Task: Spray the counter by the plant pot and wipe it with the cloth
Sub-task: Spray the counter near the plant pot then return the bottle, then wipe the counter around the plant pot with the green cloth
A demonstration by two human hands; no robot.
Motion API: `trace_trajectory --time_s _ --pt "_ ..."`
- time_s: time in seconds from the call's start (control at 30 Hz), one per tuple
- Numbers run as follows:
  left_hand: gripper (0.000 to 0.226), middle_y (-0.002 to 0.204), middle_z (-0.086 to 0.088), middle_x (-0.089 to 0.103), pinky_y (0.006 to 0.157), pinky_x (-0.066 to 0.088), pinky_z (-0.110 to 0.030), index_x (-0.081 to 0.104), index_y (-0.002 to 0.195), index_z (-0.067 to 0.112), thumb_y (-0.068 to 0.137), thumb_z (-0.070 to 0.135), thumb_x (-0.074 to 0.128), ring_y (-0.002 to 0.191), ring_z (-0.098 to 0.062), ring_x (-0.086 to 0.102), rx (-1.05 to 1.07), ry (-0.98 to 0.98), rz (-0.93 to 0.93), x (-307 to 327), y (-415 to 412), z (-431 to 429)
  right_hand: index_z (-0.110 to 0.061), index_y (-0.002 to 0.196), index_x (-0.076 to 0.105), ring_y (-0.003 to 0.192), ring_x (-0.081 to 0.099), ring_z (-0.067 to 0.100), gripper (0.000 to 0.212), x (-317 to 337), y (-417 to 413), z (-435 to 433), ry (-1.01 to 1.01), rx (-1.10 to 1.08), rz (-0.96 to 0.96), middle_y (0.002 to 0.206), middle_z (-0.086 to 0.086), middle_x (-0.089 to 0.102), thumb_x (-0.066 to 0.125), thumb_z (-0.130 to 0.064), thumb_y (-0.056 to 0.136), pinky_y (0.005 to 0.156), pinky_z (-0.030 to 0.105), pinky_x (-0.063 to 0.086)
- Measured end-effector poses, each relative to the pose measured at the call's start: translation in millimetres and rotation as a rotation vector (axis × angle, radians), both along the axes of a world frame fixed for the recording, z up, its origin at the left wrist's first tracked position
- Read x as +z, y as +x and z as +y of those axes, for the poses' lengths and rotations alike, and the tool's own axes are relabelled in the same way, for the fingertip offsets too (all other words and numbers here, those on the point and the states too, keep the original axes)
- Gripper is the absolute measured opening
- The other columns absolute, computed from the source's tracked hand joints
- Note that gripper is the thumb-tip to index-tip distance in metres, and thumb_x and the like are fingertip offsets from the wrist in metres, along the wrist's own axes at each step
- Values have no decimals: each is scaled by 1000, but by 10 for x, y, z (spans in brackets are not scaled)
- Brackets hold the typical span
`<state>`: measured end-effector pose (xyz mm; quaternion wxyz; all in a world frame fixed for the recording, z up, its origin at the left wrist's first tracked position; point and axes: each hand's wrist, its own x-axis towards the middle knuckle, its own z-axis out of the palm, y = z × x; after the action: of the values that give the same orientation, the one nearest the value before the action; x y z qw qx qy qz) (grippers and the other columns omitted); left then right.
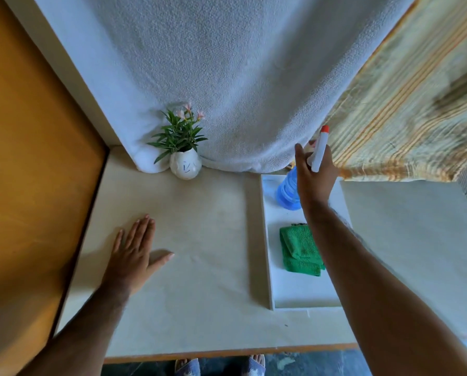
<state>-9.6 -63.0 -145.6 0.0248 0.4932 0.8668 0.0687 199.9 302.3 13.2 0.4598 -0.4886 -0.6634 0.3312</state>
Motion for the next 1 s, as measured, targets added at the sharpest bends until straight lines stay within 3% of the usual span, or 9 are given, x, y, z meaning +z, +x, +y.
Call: trace_trajectory --time_s 0.27,0.47,0.53,0.6,0.67,0.7,0.8,0.9,1.0 --pt "100 164 -18 37 115 31 -61 37 156 2 86 73 45 145 -36 45 -7 25 30 -26 -10 -6 -11 113 66 65 57 -7 28 -148 48 117 -1 30 -44 68 -13 58 71 -30 93 65 15 44" --pt "102 166 -16 35 117 29 -60 35 157 3 86 75 42 148 -34 41 8 3 6 -1 -4 2 -12 107 64 66 57 5 34 -200 124 167 -83 112 -71 72 -5 60 75 -38 89 70 35 55" --pt "103 166 -16 34 118 27 -60 34 157 3 87 77 39 149 -34 39 10 -7 -4 7 -12 4 -10 111 62 74 57 -1 39 -230 217 97 -110 160 -89 82 -10 61 77 -37 88 75 30 51" --pt "104 166 -16 33 119 26 -59 34 157 3 89 81 30 150 -33 37 9 -11 -13 23 -6 6 -13 137 53 110 59 -1 57 -317 415 -40 -101 194 -122 119 -6 65 77 -39 91 97 22 44" --pt "103 166 -15 34 119 26 -58 35 157 4 91 82 24 150 -31 37 11 -2 -7 38 12 5 -10 157 34 146 38 14 82 -447 711 -228 -85 188 -257 157 7 44 71 -47 94 119 28 29" --pt "102 165 -16 36 119 27 -58 36 157 4 92 82 25 149 -32 39 11 4 1 40 17 5 -7 159 30 151 30 20 87 -535 869 -323 -16 182 -387 163 11 35 67 -51 95 123 33 25" --pt "100 164 -16 39 119 28 -57 39 155 3 91 80 32 148 -33 42 11 17 16 24 13 -4 2 156 36 153 30 30 94 -782 1302 -599 332 337 -756 163 19 35 59 -63 92 125 40 24" --pt "97 162 -16 42 117 32 -58 42 154 3 91 77 39 145 -34 46 11 23 32 17 6 -2 -3 161 24 158 13 24 105 -924 1603 -806 381 656 -977 170 12 17 54 -74 90 128 39 16" --pt "97 159 -18 45 115 35 -58 45 152 2 93 79 34 142 -35 49 6 18 37 49 27 13 -5 163 18 159 10 25 108 -1010 1754 -832 373 711 -1120 171 12 13 54 -75 89 128 41 18"
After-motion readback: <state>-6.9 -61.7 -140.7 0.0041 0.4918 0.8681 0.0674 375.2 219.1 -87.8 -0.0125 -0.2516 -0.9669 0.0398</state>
